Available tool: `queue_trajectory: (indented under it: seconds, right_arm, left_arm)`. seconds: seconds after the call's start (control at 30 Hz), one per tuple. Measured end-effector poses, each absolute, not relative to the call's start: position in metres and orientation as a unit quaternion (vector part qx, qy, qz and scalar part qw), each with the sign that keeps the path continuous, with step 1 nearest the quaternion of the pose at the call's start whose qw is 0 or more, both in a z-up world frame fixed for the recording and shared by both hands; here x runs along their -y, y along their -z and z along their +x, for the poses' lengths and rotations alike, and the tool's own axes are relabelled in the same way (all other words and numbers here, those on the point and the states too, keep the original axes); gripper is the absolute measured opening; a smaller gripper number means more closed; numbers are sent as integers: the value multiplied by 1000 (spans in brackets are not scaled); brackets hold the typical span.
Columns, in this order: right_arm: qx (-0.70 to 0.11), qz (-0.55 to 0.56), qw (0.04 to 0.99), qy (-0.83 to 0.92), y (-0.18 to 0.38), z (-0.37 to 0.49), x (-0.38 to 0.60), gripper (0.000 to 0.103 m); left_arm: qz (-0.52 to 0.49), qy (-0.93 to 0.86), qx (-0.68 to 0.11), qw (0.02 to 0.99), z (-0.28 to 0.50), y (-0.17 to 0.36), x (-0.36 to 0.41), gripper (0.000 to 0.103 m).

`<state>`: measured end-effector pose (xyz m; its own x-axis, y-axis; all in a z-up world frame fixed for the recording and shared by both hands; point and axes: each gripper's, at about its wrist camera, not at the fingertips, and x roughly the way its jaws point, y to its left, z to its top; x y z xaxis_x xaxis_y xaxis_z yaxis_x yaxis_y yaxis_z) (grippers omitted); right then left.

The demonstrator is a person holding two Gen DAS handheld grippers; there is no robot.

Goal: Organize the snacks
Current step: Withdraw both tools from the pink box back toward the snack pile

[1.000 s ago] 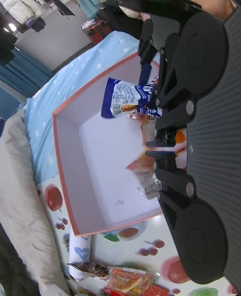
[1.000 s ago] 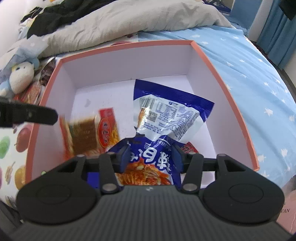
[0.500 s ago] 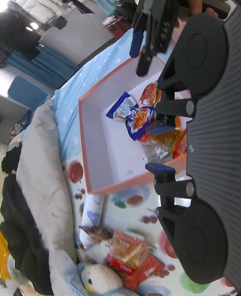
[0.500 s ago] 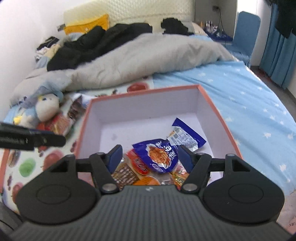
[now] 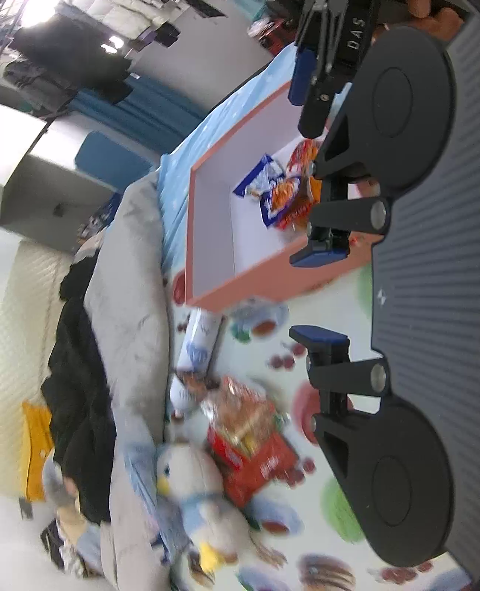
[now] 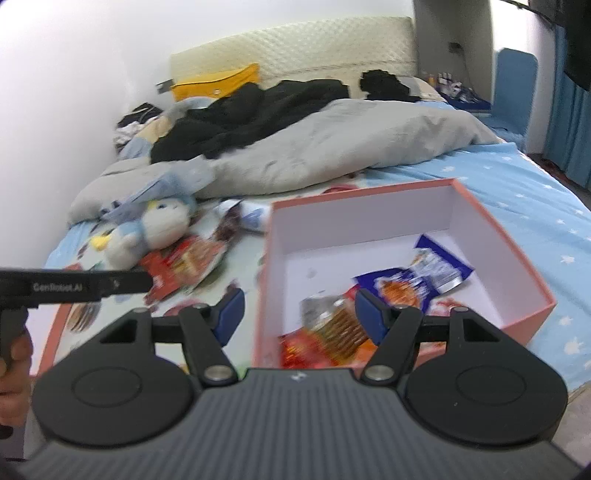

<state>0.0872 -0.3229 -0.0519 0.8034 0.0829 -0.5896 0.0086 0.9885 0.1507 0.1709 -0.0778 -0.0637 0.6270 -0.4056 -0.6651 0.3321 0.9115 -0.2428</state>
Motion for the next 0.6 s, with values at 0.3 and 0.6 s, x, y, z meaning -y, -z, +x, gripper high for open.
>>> queue_trajectory:
  seconds: [0.3,0.6]
  right_arm:
    - [-294,81,950,-73,58,63,258,68]
    - [-297,96,945,-101,74,49,214,68]
  left_arm:
    - [-78,155,-359,917,120,82,12,40]
    - [-123,116,-368,914,91,106,-36,48]
